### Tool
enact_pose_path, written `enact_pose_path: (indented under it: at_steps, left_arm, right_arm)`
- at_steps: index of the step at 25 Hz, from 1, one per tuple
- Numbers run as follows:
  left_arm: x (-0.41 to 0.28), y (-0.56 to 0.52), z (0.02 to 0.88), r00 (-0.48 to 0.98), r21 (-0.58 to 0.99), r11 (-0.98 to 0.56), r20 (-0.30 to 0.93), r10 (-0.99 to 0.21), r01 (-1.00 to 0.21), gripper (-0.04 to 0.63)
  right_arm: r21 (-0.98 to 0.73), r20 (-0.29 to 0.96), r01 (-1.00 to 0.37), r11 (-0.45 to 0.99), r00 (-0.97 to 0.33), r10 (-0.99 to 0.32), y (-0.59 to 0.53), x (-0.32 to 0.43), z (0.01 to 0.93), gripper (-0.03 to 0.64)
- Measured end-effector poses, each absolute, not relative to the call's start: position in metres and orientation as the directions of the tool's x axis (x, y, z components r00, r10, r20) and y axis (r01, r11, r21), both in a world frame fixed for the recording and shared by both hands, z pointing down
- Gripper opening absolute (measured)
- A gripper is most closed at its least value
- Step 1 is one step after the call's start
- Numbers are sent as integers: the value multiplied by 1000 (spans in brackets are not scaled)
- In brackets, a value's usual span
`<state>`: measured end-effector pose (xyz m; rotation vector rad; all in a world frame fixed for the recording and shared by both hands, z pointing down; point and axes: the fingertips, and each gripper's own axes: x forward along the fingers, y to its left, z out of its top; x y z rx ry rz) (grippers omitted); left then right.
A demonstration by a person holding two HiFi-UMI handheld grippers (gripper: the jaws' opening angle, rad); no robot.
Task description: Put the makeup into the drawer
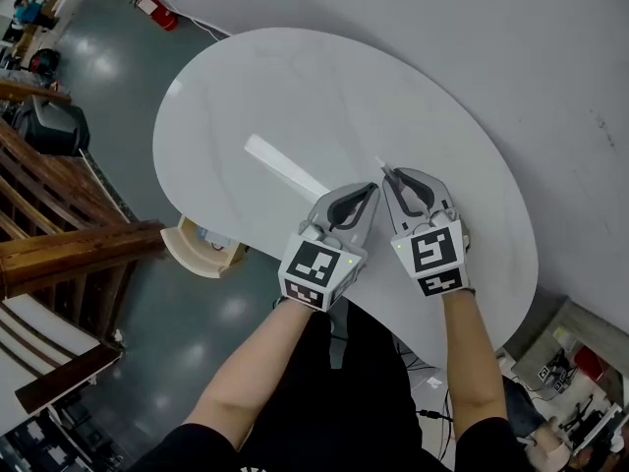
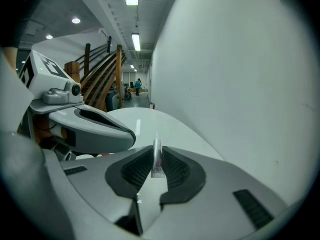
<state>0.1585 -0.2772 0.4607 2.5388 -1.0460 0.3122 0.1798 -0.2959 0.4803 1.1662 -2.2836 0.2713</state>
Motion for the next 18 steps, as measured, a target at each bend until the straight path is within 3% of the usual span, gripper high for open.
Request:
enact_pose_path:
  at_steps: [18]
  left_arm:
    - [79, -197, 367, 676, 207, -644, 234, -699, -737, 9]
  right_arm:
    - [74, 404, -819, 570, -497, -768, -213, 108, 368, 67]
